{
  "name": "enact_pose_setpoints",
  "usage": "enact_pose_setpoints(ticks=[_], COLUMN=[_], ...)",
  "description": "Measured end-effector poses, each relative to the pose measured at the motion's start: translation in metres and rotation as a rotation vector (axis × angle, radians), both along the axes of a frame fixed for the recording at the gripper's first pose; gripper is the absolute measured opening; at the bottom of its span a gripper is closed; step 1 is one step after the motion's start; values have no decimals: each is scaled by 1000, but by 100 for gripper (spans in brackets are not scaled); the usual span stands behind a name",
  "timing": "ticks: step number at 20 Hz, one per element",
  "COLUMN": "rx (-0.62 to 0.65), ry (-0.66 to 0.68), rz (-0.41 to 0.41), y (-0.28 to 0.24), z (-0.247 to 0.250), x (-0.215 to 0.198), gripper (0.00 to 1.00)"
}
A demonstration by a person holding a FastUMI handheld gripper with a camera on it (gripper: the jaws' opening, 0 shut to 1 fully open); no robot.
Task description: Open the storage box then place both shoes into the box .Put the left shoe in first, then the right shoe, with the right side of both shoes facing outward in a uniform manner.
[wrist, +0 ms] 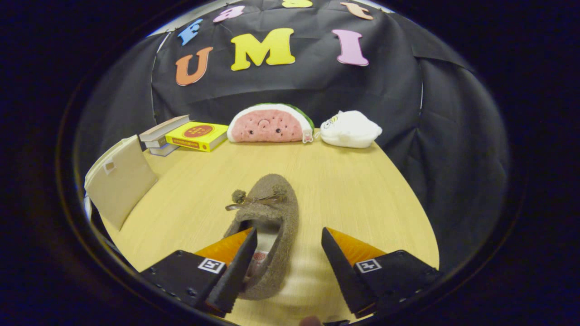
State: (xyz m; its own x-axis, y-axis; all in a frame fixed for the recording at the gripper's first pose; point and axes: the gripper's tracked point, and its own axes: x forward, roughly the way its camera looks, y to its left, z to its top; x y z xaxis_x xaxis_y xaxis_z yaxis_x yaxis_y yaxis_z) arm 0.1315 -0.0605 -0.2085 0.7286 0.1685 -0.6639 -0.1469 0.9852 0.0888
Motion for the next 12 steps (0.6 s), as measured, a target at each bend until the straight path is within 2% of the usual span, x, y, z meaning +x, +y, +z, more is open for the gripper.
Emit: enact_pose_setpoints(ticks=[1, 2, 3, 5, 6, 8, 12], rx=[11, 24, 34, -8, 25, 76, 121], ry=[19, 32, 39, 19, 34, 48, 44], rz=[1, 9, 18, -23, -19, -57, -106], y=[3, 7, 12, -2, 4, -1, -3], z=[-5, -8, -10, -9, -7, -6, 5], x=[2, 1, 2, 10, 6, 5, 2], gripper=[74, 71, 54, 22, 6, 0, 0])
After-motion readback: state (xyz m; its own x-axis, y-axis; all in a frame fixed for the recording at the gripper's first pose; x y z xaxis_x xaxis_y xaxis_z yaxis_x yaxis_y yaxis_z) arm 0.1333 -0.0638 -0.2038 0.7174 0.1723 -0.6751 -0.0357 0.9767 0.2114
